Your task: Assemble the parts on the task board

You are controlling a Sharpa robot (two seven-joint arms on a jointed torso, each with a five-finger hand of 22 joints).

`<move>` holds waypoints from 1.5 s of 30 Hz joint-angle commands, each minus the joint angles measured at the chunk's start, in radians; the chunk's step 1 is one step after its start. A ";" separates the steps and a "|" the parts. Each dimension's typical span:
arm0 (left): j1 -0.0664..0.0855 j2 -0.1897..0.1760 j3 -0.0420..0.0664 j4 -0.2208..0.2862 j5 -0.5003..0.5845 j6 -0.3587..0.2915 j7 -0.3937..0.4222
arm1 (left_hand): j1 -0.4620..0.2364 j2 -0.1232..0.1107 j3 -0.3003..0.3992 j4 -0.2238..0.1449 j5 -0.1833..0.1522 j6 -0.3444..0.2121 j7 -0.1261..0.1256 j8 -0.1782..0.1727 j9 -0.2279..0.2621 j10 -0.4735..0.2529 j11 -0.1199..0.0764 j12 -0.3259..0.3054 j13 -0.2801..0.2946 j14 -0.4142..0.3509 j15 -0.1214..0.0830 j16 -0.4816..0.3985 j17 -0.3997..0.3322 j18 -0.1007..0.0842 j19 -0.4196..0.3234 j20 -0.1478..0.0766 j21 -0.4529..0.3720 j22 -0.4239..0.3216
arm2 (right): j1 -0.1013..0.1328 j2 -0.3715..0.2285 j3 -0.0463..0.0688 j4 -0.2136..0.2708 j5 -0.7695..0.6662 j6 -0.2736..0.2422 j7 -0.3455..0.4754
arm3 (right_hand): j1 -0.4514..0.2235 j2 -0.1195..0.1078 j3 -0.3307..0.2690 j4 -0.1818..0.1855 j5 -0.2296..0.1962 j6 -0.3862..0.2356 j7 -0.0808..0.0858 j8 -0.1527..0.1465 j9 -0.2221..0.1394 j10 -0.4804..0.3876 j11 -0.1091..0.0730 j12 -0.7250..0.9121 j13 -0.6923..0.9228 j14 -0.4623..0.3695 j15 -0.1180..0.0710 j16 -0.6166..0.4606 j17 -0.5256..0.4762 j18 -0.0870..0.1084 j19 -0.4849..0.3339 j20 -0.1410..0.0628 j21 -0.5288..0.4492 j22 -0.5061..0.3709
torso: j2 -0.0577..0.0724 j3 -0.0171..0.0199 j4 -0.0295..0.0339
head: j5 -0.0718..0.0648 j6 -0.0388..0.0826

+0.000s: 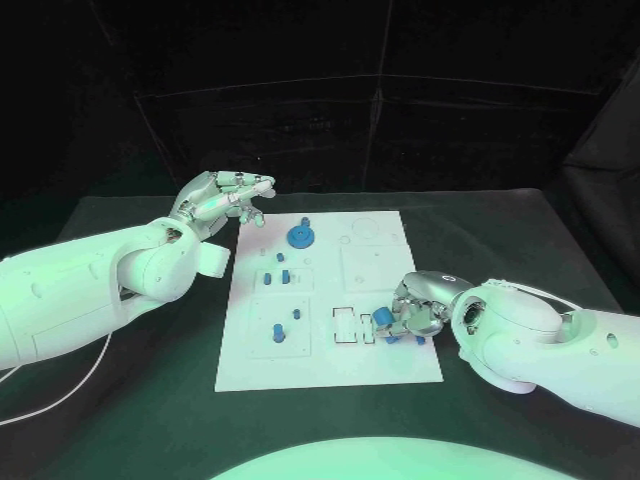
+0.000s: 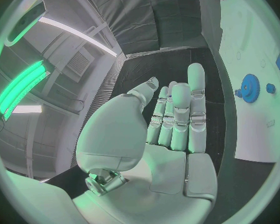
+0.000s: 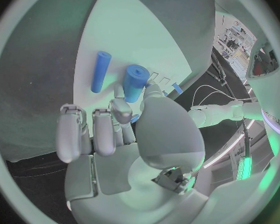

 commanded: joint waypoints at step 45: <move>-0.002 0.004 0.000 0.003 0.004 0.018 0.002 | 0.010 0.005 -0.009 0.000 0.001 -0.010 0.000 0.004 0.001 -0.010 0.002 0.008 0.001 -0.009 -0.001 -0.002 -0.003 0.013 -0.001 0.004 -0.007 -0.002 | -0.018 0.083 -0.008 0.034 0.132 -0.208 -0.019 | 0.033 0.096 -0.036 0.007 0.071 0.065 -0.033 0.063 0.047 0.024 -0.024 -0.031 0.026 0.050 -0.028 0.008 0.017 -0.021 0.012 -0.016 0.009 0.112 | -0.001 -0.0018 0.0009 | 0.019 -0.003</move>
